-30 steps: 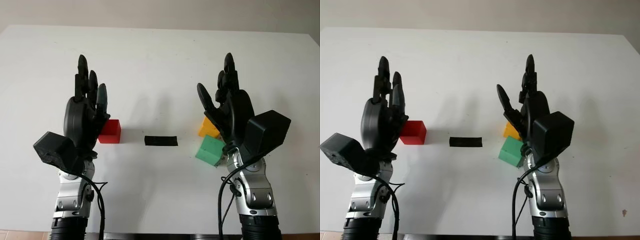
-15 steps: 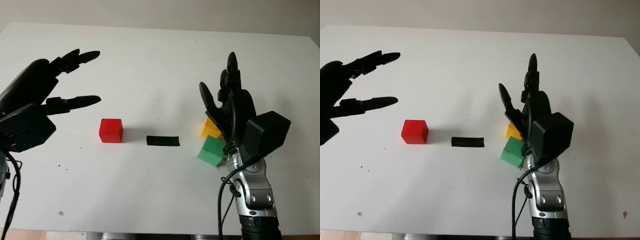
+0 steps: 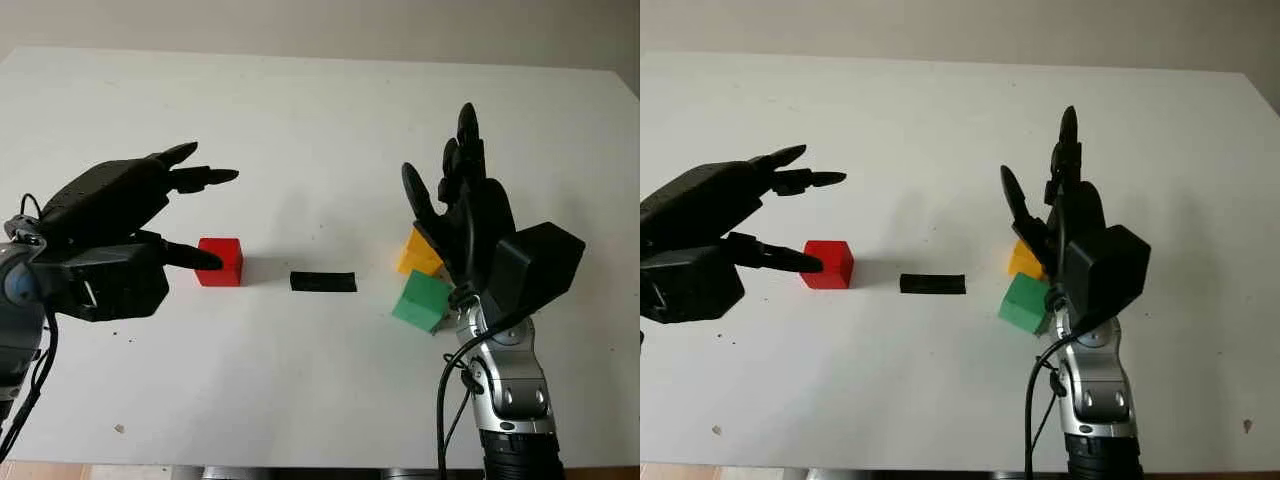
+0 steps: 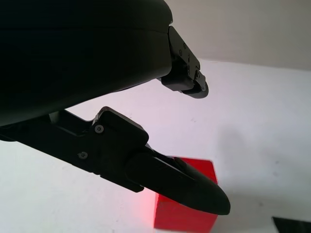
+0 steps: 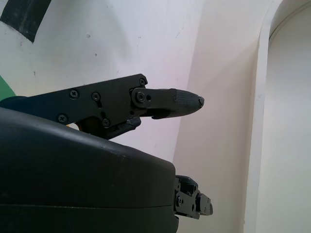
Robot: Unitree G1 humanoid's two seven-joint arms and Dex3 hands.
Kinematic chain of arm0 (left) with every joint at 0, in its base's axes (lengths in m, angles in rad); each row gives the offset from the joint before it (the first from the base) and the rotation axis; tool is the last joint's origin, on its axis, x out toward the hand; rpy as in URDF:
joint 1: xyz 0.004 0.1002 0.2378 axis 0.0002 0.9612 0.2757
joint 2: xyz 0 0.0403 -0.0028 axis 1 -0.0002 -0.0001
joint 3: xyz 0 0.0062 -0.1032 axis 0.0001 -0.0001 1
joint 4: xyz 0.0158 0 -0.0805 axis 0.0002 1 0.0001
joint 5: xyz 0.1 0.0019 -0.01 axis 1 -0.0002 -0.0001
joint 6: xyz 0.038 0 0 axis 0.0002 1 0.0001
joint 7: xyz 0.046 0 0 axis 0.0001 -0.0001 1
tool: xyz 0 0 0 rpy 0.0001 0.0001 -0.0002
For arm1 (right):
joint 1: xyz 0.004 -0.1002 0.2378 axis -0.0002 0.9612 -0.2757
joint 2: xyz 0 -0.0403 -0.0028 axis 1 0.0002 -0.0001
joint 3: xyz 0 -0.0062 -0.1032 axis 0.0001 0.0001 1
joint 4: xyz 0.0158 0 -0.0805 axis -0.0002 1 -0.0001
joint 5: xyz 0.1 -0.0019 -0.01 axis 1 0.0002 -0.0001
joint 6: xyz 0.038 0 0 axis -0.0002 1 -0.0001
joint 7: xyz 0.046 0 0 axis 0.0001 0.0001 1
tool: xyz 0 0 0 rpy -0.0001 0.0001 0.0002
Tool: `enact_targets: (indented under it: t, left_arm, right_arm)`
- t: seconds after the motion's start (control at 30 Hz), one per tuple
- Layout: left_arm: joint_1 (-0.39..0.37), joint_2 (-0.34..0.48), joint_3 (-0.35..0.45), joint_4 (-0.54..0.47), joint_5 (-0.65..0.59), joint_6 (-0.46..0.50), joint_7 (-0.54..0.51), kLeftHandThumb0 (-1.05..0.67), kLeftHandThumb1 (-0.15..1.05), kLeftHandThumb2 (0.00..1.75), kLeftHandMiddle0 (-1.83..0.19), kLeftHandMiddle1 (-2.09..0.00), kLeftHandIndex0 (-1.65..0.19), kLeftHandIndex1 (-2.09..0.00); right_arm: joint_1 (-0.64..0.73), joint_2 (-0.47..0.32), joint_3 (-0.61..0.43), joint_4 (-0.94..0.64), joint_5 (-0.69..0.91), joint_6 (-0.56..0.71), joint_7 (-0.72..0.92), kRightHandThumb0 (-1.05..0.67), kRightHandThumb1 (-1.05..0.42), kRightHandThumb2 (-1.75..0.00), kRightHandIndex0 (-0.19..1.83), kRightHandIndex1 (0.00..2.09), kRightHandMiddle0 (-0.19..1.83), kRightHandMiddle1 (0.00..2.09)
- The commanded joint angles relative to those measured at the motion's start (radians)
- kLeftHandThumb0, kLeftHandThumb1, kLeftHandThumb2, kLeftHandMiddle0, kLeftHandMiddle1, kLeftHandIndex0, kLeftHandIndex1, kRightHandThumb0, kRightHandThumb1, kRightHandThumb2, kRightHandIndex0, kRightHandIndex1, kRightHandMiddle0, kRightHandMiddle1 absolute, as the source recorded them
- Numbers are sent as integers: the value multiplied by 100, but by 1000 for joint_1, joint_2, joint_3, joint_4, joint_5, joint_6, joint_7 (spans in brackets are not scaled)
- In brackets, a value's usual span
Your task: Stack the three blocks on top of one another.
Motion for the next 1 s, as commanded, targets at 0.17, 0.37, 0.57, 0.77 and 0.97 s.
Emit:
enact_targets:
  t: [0.17,0.37,0.57,0.77,0.97]
  left_arm:
    - [28,-11,-44,-18,104,-14,51,-86,90,4,0,-5,-35,-6]
    - [38,-6,-52,-30,160,-8,59,-83,88,5,-1,-6,-40,-8]
    - [52,-12,-56,-40,242,-14,107,-81,88,5,-11,-8,-54,-16]
    - [61,-34,-49,-14,249,-57,197,-72,88,5,-26,-6,-51,-69]
    - [66,-41,-35,21,214,-124,277,-42,100,6,-38,-8,-33,-146]
  right_arm:
    - [17,-6,-6,-24,11,-19,8,-44,-105,-34,-17,5,-13,5]
    - [20,-6,-8,-28,16,-20,13,-44,-105,-33,-17,5,-14,5]
    - [21,2,-9,-34,24,-11,13,-45,-105,-32,-17,5,-13,5]
    - [20,6,-9,-33,38,-11,11,-44,-105,-32,-17,5,-14,5]
    - [19,5,-9,-28,46,-16,9,-43,-105,-31,-18,5,-14,5]
